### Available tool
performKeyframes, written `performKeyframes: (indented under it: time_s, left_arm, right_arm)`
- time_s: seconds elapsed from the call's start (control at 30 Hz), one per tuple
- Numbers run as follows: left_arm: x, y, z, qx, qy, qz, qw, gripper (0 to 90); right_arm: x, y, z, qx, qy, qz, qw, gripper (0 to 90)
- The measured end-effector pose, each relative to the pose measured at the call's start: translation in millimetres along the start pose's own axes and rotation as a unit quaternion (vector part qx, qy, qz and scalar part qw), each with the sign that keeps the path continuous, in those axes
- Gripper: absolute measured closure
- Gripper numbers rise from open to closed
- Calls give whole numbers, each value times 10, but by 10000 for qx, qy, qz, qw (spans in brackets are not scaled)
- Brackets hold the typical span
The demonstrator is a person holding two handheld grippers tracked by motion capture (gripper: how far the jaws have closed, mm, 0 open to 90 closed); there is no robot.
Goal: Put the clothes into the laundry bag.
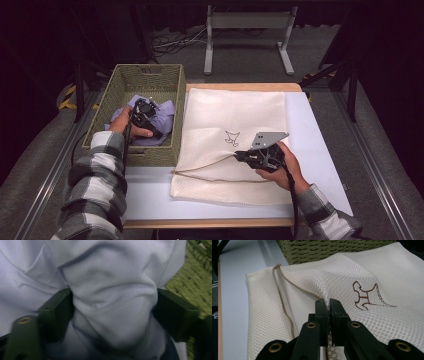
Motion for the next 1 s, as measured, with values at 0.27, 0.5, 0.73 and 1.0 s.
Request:
performKeyframes:
  time_s: [0.27, 0.5, 0.73, 1.0]
  left_arm:
    - [-35, 0, -93, -112, 115, 218, 9996, 779]
    - [-92, -9, -367, -641, 843, 306, 9939, 800]
    - [-268, -101, -765, -1489, 1213, 266, 9810, 801]
    - [-549, -192, -927, -1941, 1201, 405, 9728, 797]
  right_arm:
    - [-1, -27, 13, 34, -49, 15, 10000, 862]
    - [1, -29, -11, -33, -97, 31, 9999, 864]
    - [-5, -27, -27, -102, -125, 52, 9999, 867]
    - [-45, -2, -81, -299, -230, 110, 9992, 873]
Point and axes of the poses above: each handheld gripper's, and its own axes: z roughly forward along the jaws, y roughly out of its top, x roughly to its left, the point moved 2 cm from there along z, roughly forward along the jaws, and after that the axes turned 10 degrees about z, right-handed, at the moved point
